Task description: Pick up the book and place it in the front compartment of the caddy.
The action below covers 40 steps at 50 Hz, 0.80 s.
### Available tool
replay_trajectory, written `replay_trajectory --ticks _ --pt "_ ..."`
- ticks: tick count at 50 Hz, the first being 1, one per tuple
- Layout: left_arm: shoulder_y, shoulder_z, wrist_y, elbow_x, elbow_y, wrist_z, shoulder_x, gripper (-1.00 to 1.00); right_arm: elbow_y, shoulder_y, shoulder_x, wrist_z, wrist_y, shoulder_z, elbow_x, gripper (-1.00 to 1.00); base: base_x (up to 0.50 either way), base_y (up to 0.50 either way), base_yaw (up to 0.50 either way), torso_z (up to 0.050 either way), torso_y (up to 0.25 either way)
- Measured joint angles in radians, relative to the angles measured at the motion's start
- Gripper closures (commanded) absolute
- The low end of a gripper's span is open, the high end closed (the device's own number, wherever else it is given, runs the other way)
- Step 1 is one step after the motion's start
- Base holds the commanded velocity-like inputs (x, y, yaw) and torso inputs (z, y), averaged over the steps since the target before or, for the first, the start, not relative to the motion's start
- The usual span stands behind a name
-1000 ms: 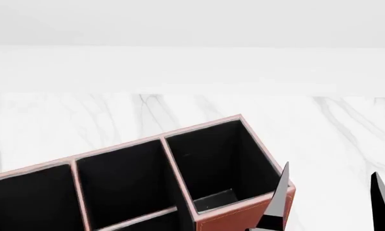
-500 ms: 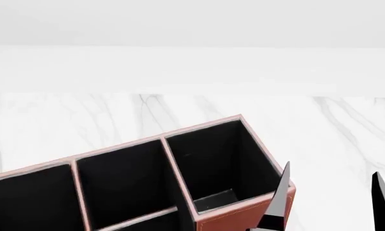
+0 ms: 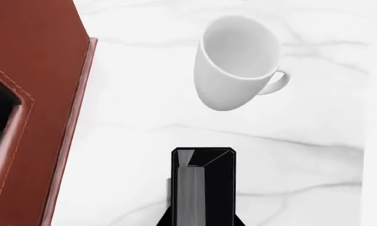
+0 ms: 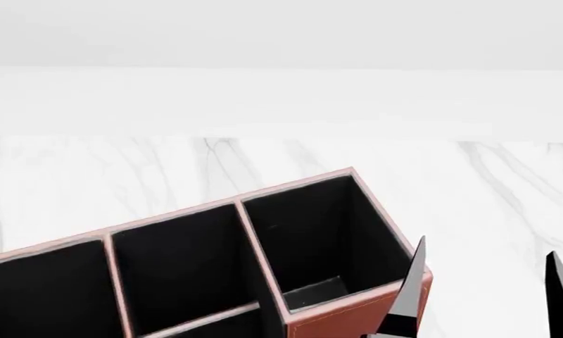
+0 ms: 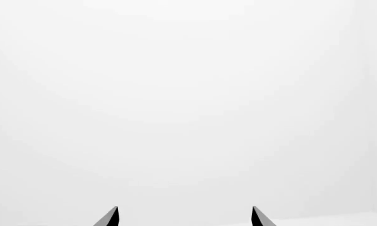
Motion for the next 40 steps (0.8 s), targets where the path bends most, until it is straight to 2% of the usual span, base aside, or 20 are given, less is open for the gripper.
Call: replay_trajectory --ticks 15,26,40 --pt "-0.158 -0.024 -0.066 -0.157 -0.006 -0.049 -0.032 1.00 0.005 0.002 0.005 0.005 -0.004 -0.009 -0.001 -1.00 0.00 0.00 0.00 0.000 0.000" --pt "-0.328 -0.039 -0.109 -0.295 -0.057 -0.073 -0.030 1.00 0.008 0.004 0.009 0.008 -0.005 -0.018 -0.003 -1.00 0.00 0.00 0.00 0.000 0.000" --pt "-0.516 -0.050 -0.158 -0.388 -0.157 -0.063 -0.015 1.00 0.013 0.007 0.013 0.011 -0.008 -0.031 -0.006 -1.00 0.00 0.00 0.00 0.000 0.000"
